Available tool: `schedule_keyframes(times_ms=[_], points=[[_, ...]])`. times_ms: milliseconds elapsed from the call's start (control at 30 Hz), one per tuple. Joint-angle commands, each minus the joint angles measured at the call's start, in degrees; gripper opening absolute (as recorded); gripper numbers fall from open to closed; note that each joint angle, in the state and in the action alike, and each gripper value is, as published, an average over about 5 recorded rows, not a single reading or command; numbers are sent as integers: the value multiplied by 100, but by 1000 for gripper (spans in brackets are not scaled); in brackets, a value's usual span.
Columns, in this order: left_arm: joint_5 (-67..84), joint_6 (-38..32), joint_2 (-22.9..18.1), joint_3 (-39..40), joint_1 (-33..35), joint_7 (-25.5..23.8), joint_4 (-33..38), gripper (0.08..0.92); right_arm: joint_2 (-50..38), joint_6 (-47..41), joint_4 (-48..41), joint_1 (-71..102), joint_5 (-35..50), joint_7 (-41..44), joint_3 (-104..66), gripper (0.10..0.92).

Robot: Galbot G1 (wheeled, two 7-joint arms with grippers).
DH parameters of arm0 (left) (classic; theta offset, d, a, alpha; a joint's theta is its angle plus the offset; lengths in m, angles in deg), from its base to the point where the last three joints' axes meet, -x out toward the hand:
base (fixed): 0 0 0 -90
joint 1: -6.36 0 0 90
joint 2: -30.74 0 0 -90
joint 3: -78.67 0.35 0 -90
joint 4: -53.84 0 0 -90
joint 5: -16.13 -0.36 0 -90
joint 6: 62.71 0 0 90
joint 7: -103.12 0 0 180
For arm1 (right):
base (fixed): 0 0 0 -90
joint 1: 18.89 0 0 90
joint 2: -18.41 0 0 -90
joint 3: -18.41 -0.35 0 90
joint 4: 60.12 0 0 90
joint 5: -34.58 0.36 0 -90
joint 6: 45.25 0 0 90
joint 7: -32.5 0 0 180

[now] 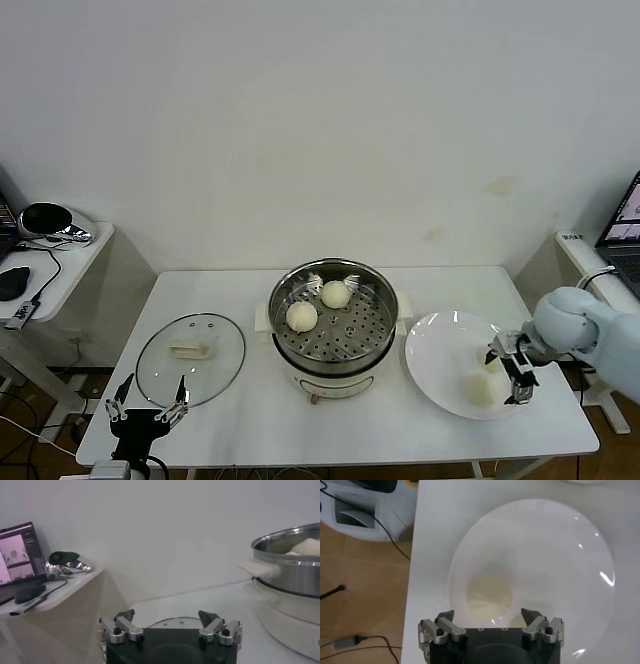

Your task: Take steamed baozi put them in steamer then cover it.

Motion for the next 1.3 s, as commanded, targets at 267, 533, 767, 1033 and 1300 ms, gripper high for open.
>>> schedule_keyframes(times_ms=[267,533,767,1033,1300], points=[[1,-7,6,-30,-28,-1,-90,823,515,6,-640,573,-205,-168,-382,823],[-1,-6,-1,-3,-68,-1,-118,823,604,-53,-692,616,-214,-187,-395,785],[0,-7,-10,-5,-53,1,-107,823,619,-93,-662,599,-200,-155,-420,635],[2,-7,-4,-11,-48,0,-84,823,369,-96,-425,-46,135,56,-253,586],[2,-2,21,49,-100,-6,-67,823,237,-46,-249,-1545,832,350,-25,593]])
